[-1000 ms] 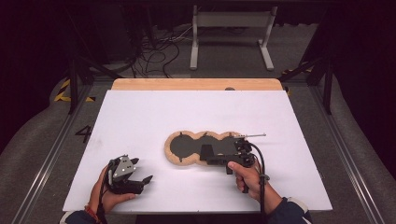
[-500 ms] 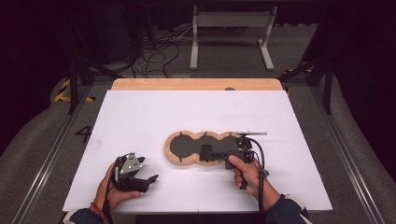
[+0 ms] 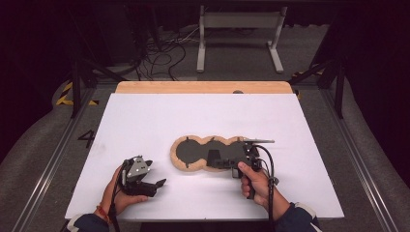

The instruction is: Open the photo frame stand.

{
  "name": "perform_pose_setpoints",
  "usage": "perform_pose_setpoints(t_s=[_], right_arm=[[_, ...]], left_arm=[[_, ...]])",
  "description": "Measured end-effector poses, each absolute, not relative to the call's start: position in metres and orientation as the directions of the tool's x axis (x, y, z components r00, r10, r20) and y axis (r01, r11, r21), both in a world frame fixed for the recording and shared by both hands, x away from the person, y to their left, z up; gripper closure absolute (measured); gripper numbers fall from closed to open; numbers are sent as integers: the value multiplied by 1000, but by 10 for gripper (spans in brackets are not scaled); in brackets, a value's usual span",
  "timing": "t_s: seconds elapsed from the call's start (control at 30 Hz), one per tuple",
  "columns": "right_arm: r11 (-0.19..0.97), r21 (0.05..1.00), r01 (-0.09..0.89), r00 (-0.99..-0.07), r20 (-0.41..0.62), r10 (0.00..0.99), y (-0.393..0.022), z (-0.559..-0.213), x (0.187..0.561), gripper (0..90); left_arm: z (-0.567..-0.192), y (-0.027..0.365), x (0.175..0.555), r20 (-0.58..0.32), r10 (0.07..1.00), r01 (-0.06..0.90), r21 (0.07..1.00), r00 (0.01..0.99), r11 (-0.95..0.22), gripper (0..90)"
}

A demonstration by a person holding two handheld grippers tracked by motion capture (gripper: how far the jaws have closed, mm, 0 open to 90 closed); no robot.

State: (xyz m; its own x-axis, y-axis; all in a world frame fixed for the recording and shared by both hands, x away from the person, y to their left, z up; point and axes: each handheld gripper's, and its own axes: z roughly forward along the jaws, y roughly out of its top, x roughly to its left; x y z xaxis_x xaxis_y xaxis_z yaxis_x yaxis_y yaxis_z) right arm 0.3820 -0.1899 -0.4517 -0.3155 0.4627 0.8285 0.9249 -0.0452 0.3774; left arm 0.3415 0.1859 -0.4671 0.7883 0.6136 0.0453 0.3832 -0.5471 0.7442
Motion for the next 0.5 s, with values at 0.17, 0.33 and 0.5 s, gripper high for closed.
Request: perform_pose_setpoints(t_s=[0.17,0.33,0.5], right_arm=[[-79,360,930,-288,843,455,-185,-454,389,422],[-102,353,930,-265,837,479,-181,-458,395,543],[-97,366,925,-278,830,484,-181,-460,395,576]], left_arm=[[-464,180,357,-11,614,401,766,789,-502,166],[-460,180,375,-90,614,437,783,784,-443,155],[-462,177,391,-163,621,489,776,766,-399,146]])
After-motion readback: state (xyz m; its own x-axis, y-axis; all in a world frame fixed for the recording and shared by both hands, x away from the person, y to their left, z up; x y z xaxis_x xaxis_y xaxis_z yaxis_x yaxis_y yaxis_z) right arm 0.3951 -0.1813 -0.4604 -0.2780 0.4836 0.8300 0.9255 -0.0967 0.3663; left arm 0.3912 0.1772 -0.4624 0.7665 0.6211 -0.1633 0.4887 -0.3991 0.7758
